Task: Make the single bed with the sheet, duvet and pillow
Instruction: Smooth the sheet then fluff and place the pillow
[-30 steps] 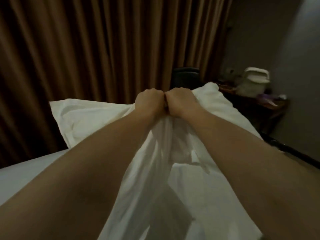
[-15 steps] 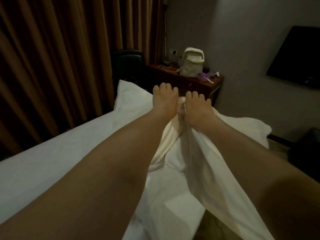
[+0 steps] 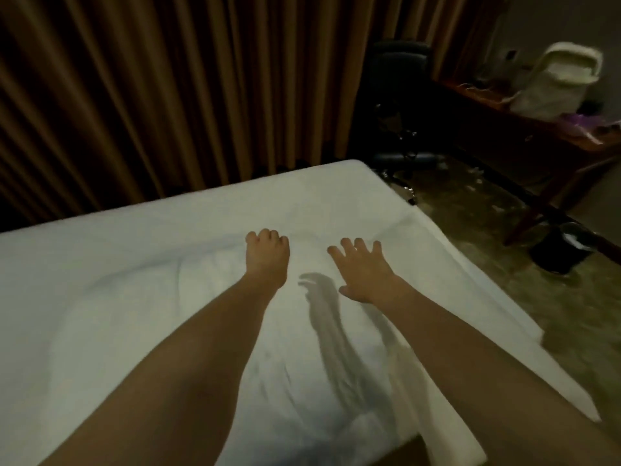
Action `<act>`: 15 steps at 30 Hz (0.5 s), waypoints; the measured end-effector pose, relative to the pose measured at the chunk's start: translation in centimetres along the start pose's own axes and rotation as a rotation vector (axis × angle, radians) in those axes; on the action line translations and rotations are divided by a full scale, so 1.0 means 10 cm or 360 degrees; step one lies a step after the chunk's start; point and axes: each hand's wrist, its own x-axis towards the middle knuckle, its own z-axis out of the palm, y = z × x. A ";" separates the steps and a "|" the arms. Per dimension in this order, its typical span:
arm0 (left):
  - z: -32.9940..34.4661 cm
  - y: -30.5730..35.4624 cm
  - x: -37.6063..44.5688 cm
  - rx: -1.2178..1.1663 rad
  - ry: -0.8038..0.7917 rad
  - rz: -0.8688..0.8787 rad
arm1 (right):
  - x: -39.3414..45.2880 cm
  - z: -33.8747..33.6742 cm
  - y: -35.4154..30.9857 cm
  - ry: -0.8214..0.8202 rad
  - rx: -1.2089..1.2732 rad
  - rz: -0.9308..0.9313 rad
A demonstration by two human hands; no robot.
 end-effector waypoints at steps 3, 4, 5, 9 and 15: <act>0.33 -0.36 -0.52 -0.0018 -0.0080 -0.0083 | -0.05 -0.07 -0.57 0.0000 0.0017 -0.0160; 0.43 -0.45 -0.68 -0.0034 -0.0081 -0.0100 | -0.05 -0.08 -0.73 0.0016 0.0037 -0.0187; 0.52 -0.53 -0.84 -0.0055 -0.0091 -0.0121 | -0.06 -0.09 -0.90 0.0023 0.0058 -0.0208; 0.89 -0.71 -1.39 -0.0210 -0.0109 -0.0161 | -0.18 -0.08 -1.55 0.0165 0.0270 -0.0339; 1.95 -0.41 -2.22 -0.0407 -0.0408 0.0142 | -0.68 1.34 -2.04 -0.0027 0.0308 -0.0271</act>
